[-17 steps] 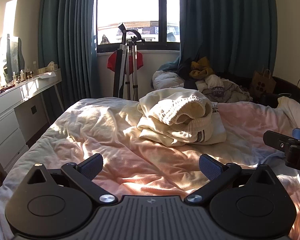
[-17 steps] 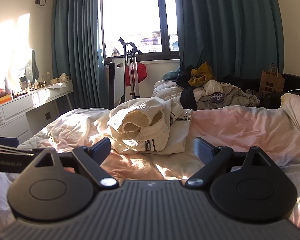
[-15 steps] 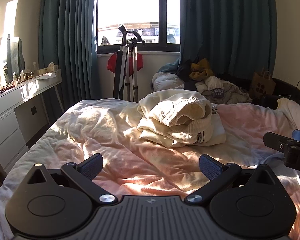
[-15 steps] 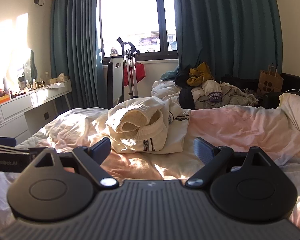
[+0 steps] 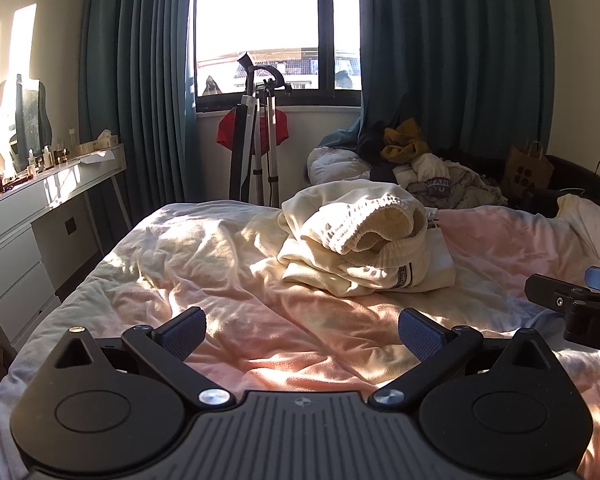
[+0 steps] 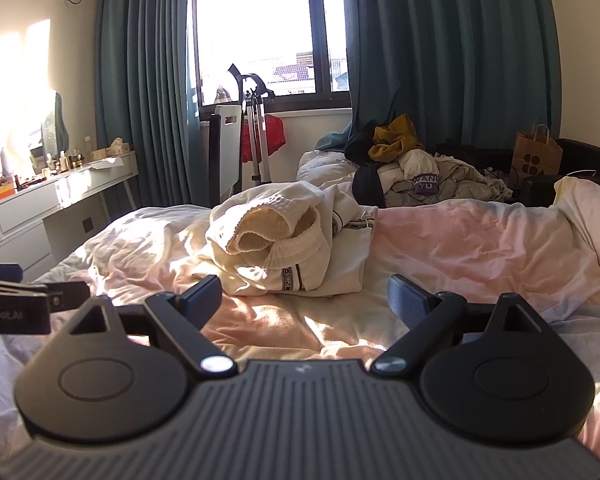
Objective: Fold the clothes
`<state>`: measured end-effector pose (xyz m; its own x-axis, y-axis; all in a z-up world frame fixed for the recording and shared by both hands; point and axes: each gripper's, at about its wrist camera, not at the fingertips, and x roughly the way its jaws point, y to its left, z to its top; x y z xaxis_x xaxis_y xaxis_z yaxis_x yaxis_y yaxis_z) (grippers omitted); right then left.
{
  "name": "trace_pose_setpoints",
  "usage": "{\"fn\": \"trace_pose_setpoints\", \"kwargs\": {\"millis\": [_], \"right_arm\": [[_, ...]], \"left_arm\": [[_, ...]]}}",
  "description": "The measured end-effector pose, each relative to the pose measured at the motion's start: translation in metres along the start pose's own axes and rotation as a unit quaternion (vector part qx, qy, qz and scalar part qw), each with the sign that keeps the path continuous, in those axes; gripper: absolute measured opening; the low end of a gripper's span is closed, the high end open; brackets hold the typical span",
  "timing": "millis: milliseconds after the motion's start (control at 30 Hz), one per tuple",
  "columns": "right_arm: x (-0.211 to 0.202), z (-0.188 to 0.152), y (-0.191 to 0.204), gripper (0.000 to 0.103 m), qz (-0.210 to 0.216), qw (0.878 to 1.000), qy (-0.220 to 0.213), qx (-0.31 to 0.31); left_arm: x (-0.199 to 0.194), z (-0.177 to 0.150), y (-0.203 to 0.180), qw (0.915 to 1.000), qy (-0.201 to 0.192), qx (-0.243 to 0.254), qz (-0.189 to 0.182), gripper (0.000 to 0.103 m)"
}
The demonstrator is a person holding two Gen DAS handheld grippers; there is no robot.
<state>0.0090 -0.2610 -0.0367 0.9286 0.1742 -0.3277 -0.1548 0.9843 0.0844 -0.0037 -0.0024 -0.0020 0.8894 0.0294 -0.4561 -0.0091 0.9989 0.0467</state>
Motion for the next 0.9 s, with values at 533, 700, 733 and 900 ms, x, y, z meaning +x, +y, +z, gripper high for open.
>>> {"fn": "trace_pose_setpoints", "kwargs": {"millis": [533,700,733,900], "right_arm": [[-0.0037,-0.0013,-0.0003,0.091,0.003,1.0,-0.005,0.0],[-0.0019,-0.0024,-0.0031,0.091,-0.003,1.0,-0.001,0.012],[-0.0019,-0.0023,-0.0036,0.091,-0.004,1.0,-0.001,0.012],[-0.0015,-0.0033,-0.0017,0.091,-0.003,1.0,0.0,0.01]], "left_arm": [[-0.0002,-0.0002,0.0013,1.0,-0.002,-0.003,0.004,0.103],[-0.0016,-0.0008,0.0004,1.0,-0.007,-0.001,0.004,0.103],[-0.0016,-0.0009,0.0002,1.0,-0.007,-0.001,0.004,0.103],[-0.0007,-0.0016,0.0012,1.0,-0.005,-0.003,0.003,0.103]]}}
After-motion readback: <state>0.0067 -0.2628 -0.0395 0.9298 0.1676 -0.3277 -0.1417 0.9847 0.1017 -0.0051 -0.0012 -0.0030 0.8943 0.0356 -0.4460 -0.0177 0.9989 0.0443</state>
